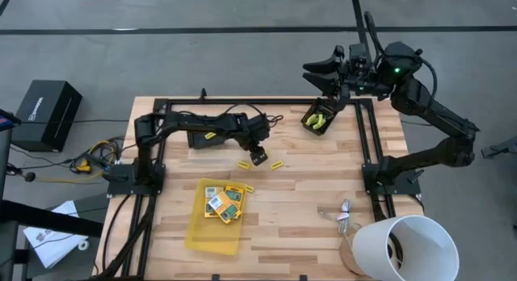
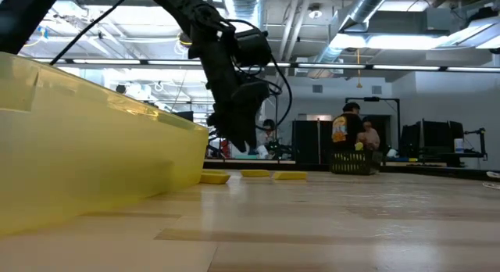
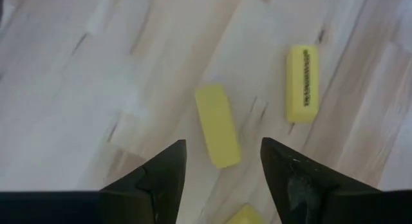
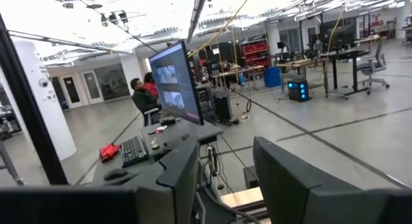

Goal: Pick & Place School Supplies
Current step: Put the yellow eraser into the left black bin

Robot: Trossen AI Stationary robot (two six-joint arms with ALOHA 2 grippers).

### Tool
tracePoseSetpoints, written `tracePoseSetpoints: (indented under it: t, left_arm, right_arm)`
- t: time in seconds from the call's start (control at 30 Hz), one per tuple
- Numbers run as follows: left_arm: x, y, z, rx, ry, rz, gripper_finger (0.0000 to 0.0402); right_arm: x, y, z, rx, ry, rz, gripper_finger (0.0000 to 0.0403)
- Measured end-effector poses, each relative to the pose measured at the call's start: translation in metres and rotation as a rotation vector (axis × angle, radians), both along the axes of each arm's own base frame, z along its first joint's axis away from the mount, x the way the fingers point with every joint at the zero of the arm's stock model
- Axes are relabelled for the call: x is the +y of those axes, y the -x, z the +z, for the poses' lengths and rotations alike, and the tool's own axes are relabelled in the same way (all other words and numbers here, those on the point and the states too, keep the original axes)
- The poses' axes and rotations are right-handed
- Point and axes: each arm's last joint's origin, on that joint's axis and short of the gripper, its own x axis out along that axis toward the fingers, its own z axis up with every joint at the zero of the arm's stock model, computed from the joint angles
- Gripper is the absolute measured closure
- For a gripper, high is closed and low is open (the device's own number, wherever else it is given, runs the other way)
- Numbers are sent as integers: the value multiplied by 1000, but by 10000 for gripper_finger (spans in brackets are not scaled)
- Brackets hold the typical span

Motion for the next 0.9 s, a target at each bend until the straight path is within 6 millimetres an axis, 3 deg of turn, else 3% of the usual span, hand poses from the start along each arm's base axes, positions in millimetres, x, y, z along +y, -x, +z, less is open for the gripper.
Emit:
tracePoseSetpoints:
  t: [0.43,0.73,0.9]
  left_arm:
    - [0,-8,-14,34,8,-5,207]
    - [7,-9,-14,17,-13,16,207]
    - [9,-13,-26,22,-2,18,207]
  right_arm:
    - [-5,3,0,-1,3,2,259]
    - [-5,3,0,-1,2,1,260]
    - [-5,3,0,-1,1,-2,260]
